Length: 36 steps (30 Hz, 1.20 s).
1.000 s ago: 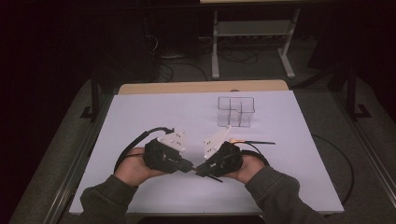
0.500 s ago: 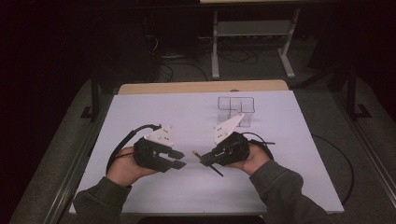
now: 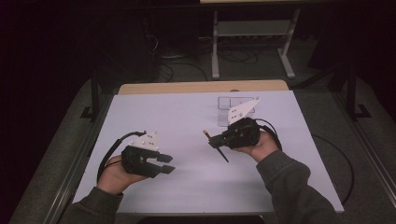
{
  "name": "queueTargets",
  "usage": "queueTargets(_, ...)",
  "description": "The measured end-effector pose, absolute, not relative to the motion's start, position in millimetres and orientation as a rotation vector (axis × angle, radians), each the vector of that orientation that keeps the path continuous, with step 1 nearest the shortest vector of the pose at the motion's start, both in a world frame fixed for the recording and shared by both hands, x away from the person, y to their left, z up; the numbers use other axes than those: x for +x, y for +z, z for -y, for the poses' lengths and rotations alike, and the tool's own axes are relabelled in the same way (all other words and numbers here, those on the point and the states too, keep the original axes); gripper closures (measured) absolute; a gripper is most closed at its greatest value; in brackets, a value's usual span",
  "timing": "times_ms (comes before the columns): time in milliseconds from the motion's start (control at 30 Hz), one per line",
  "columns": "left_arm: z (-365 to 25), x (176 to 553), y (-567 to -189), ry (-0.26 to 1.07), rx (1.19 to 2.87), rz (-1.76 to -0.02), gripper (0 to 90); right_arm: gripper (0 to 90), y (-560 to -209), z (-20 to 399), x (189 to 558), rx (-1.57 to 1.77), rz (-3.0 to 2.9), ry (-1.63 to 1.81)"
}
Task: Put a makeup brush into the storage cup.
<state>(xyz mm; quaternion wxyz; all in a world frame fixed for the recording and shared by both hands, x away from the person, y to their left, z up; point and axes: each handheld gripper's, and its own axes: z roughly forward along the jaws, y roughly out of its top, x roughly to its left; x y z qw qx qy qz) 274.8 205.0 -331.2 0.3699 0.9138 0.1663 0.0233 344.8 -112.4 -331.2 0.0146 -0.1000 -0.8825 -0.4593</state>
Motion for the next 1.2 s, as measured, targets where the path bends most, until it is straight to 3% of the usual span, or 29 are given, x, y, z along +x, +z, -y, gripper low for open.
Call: queueTargets(1200, -237.4, 267.0, -376.2, 0.117, 2.317, -0.569, 50.5, 82.6, -299.1, 135.0, 394.6, -0.490, 2.747, -1.504)
